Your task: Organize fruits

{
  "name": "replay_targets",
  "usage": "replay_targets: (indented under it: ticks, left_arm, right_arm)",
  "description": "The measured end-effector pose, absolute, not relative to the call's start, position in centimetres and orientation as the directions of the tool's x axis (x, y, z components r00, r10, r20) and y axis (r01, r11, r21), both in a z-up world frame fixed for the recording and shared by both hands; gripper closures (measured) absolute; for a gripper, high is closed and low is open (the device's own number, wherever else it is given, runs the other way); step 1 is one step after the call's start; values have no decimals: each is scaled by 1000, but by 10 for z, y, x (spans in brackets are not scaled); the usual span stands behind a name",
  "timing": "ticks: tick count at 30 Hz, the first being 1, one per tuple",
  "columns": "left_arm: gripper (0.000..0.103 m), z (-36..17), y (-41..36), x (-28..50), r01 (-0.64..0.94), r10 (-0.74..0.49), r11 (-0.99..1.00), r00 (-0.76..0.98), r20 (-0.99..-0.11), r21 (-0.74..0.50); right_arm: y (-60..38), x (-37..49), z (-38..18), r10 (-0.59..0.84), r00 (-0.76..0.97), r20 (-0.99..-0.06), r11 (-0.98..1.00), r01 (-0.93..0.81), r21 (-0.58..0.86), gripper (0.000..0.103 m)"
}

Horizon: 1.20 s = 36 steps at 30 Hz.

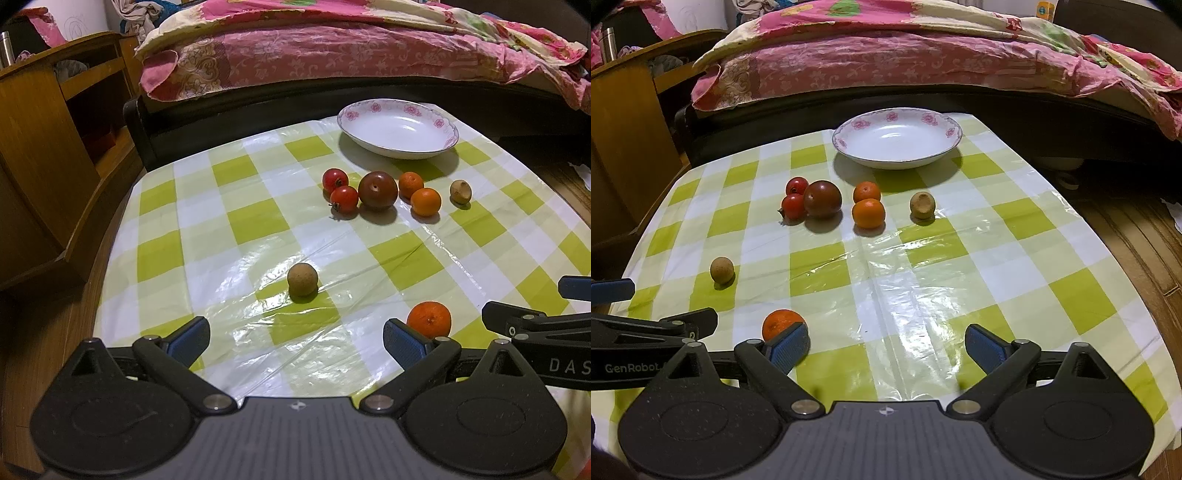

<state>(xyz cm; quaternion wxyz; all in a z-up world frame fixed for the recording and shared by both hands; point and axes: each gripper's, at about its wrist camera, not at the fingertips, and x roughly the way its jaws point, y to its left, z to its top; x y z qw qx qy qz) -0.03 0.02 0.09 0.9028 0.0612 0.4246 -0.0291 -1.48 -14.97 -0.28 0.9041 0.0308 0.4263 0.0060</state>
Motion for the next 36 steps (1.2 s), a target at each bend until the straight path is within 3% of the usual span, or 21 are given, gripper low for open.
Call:
replay_targets:
  ticks: [9,20,22,27,36]
  left_arm:
    - [0,-2,11,2,118,-29,992,614,-789,55]
    - [0,-5,24,4,107,39,985,631,-775,136]
    - [0,-6,27,4,111,-13,991,625,-781,73]
    - [0,-11,34,6,99,-37,994,636,-770,35]
    - [0,-15,35,13,96,-25,995,574,-818,38]
  right_arm:
    - [-146,-10,-3,90,632,-769,996,-40,84,16]
    - [-131,4,-8,205,595,-777,977,-176,123,22]
    - [-127,5,-9,236,581,-779,968,-213,134,23]
    - [-116,12,-12,264,562,-784,954,-271,128,37]
    - [-117,20,-17,287,531,-797,950,-267,163,46]
